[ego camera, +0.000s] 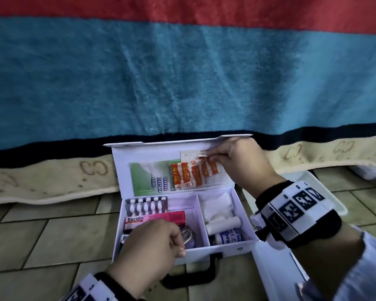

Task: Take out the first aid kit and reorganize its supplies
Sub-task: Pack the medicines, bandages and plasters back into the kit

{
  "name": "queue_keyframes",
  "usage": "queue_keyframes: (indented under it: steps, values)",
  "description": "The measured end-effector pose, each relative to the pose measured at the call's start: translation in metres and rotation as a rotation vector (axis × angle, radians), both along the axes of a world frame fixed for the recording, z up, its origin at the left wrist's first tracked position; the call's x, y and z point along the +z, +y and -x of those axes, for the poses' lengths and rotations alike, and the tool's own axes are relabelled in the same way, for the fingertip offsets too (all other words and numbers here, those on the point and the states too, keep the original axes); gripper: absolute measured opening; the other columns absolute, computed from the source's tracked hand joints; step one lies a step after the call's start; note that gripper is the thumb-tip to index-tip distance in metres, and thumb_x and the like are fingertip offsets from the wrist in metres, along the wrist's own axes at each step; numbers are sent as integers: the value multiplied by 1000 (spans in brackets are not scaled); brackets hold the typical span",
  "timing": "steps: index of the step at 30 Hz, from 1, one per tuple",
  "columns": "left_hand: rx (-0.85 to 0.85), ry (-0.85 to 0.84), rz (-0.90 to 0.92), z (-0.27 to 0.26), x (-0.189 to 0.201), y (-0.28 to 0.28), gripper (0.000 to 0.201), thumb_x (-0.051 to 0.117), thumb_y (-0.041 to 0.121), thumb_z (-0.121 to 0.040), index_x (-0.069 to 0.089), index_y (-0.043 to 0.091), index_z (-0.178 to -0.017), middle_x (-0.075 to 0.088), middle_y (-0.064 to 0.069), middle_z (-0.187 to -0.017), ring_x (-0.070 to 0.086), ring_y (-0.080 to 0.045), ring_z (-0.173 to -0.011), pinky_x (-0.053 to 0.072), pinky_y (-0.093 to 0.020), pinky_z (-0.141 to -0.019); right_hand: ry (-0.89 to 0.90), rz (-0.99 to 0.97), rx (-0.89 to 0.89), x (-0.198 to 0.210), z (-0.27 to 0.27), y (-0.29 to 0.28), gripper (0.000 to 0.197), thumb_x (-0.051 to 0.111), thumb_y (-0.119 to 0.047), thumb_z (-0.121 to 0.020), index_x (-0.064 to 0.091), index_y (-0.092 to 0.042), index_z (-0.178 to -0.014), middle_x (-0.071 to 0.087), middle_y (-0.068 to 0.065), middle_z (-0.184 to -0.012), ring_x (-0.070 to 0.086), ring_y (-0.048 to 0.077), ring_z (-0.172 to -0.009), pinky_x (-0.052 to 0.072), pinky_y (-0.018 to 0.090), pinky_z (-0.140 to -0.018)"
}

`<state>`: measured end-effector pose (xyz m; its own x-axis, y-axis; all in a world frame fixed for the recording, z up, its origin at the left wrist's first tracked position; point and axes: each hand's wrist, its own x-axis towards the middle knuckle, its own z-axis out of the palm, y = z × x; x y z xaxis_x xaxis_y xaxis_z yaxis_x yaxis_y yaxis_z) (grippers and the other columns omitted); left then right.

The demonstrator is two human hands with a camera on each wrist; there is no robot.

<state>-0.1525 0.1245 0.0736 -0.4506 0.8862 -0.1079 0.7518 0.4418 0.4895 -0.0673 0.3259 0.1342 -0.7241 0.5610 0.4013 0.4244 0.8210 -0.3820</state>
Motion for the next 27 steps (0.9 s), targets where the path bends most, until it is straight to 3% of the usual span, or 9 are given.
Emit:
queue_keyframes:
  steps: [3, 6, 10, 13, 16, 18, 21, 24, 27]
  values:
    - [9, -7, 2, 0, 0, 0, 7, 71, 35, -77, 66, 32, -73, 68, 15, -77, 57, 4, -76, 34, -7, -58, -20, 9, -7, 6, 2, -1, 15, 61, -17, -87, 75, -21, -93, 70, -4, -101, 60, 14, -100, 45, 26, -90]
    - [9, -21, 6, 0, -1, -1, 7, 71, 34, -78, 67, 31, -73, 66, 15, -73, 56, 5, -72, 34, -7, -57, -97, 25, -16, 8, 5, -2, 16, 58, -19, -89, 73, -24, -93, 70, -4, -101, 60, 15, -100, 47, 28, -88]
    - [3, -21, -6, 0, -2, -1, 5, 70, 33, -78, 68, 31, -75, 66, 16, -72, 54, 7, -69, 34, -6, -56, -237, 82, -59, 9, 7, -4, 20, 51, -22, -90, 68, -30, -95, 71, -4, -100, 64, 22, -91, 52, 31, -79]
    - [4, -21, -6, 1, -2, 0, 4, 70, 32, -78, 69, 31, -76, 65, 16, -69, 52, 10, -65, 33, -5, -53, -293, 107, -66, 16, 6, -10, 25, 47, -19, -87, 67, -28, -96, 70, 0, -95, 59, 20, -73, 44, 24, -66]
    - [1, -14, 1, 1, -2, 0, 6, 70, 33, -78, 67, 32, -74, 65, 16, -69, 51, 10, -64, 32, -5, -52, -349, 105, -79, 21, 4, -15, 28, 46, -16, -82, 68, -27, -95, 70, 1, -94, 63, 24, -85, 41, 22, -69]
    - [3, -9, -2, 1, -1, 0, 8, 70, 34, -78, 66, 32, -72, 64, 16, -70, 51, 9, -65, 32, -5, -53, -394, 93, -82, 22, 4, -17, 27, 46, -18, -79, 67, -29, -92, 70, 1, -95, 62, 27, -93, 45, 25, -78]
    - [7, -8, -1, 1, -2, 0, 14, 71, 33, -78, 63, 32, -66, 63, 16, -68, 51, 8, -65, 31, -5, -52, -459, 34, -80, 22, 5, -20, 15, 51, -27, -81, 65, -29, -89, 69, -3, -94, 60, 24, -97, 39, 30, -88]
    - [12, -2, 5, 0, -1, 0, 14, 71, 33, -78, 63, 32, -66, 64, 16, -70, 55, 6, -70, 34, -6, -56, -499, -10, -76, 25, 6, -22, 11, 58, -33, -86, 65, -27, -92, 68, -2, -100, 58, 22, -102, 36, 31, -90]
    - [14, 6, 6, 0, -1, 0, 14, 71, 34, -77, 62, 32, -66, 64, 16, -73, 58, 4, -77, 36, -8, -61, -509, -11, -94, 25, 6, -25, 13, 56, -30, -89, 66, -23, -93, 66, 3, -102, 58, 25, -102, 35, 27, -78]
